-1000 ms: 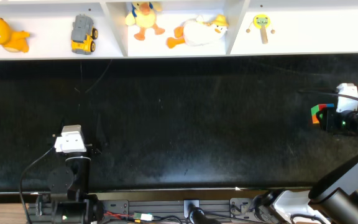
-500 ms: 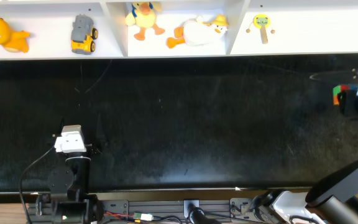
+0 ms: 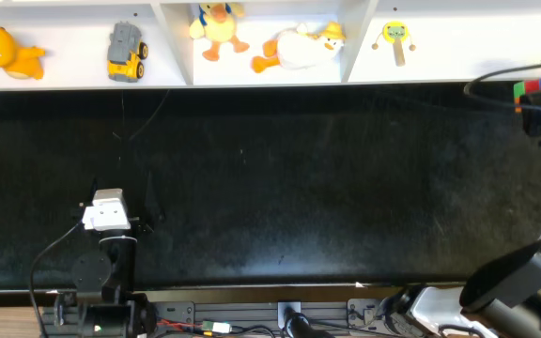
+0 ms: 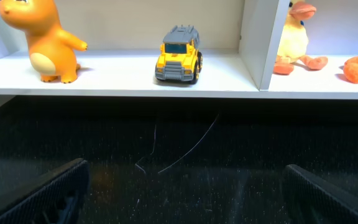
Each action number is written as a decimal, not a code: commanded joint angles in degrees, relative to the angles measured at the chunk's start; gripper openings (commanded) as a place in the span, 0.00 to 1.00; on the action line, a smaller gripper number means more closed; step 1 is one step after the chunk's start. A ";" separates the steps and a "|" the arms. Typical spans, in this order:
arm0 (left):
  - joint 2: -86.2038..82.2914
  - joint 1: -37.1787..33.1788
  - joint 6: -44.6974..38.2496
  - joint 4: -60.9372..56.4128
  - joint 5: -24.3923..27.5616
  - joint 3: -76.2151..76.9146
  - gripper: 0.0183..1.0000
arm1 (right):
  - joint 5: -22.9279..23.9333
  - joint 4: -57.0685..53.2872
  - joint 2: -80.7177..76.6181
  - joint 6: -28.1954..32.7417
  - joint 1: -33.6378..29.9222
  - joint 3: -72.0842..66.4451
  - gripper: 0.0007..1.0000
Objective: Store Toys
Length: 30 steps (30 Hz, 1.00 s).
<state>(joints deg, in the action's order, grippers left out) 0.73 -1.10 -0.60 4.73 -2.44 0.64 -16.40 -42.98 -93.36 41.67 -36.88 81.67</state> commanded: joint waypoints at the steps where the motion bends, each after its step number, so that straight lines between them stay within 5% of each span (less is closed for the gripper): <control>1: -0.61 0.22 -1.09 -0.09 -0.68 -0.17 1.00 | -0.76 0.02 -2.86 -2.75 2.58 3.87 0.38; 30: -0.61 0.22 -1.09 -0.09 -0.68 -0.17 1.00 | -0.04 1.11 -16.63 -7.04 9.62 17.53 0.39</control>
<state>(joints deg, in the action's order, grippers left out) 0.73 -1.10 -0.60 4.73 -2.44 0.64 -16.10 -42.70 -109.47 35.09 -27.62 96.82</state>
